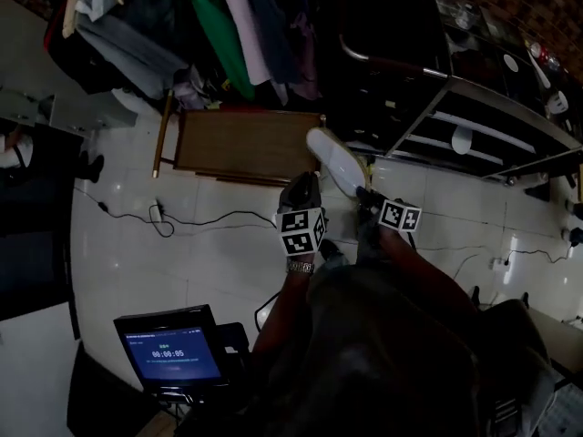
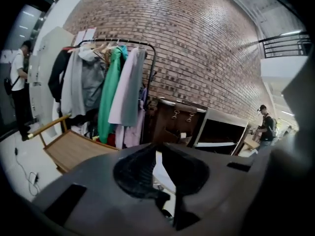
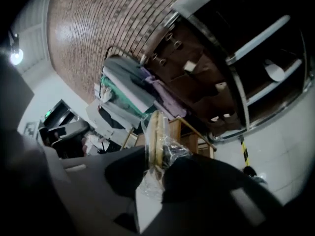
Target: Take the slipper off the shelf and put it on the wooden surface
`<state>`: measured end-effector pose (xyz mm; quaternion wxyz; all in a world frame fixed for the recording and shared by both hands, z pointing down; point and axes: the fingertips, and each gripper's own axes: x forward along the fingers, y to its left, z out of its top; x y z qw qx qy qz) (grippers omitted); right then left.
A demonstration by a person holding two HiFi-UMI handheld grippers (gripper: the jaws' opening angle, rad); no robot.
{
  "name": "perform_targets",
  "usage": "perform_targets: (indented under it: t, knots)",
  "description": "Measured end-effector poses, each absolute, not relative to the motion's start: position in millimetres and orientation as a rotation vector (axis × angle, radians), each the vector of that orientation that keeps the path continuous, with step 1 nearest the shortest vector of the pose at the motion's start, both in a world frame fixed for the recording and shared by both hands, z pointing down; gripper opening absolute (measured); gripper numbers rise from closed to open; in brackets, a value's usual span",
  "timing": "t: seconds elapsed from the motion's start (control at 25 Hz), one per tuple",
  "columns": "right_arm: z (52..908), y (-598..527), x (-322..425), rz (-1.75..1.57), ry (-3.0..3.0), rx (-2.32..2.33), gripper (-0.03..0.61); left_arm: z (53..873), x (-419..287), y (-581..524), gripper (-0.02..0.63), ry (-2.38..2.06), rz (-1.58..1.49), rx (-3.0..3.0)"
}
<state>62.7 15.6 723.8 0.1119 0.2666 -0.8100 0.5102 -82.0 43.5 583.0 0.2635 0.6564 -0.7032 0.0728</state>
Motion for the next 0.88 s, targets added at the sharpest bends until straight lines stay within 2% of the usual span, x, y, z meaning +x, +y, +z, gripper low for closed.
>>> perform_targets:
  t: [0.2, 0.44, 0.72, 0.88]
  knots:
    - [743.2, 14.6, -52.0, 1.261, -2.308, 0.714, 0.063, 581.0, -148.8, 95.4, 0.04, -2.044, 0.167, 1.618]
    - [773.5, 1.0, -147.9, 1.247, -2.233, 0.736, 0.063, 578.4, -220.9, 114.4, 0.04, -2.128, 0.127, 1.523]
    - [833.3, -33.1, -198.6, 1.367, -2.136, 0.911, 0.063, 587.3, -298.2, 78.0, 0.04, -2.138, 0.188, 1.533]
    - [859.7, -43.6, -214.0, 1.329, -2.104, 0.945, 0.071, 597.0, -332.3, 54.0, 0.04, -2.114, 0.231, 1.547]
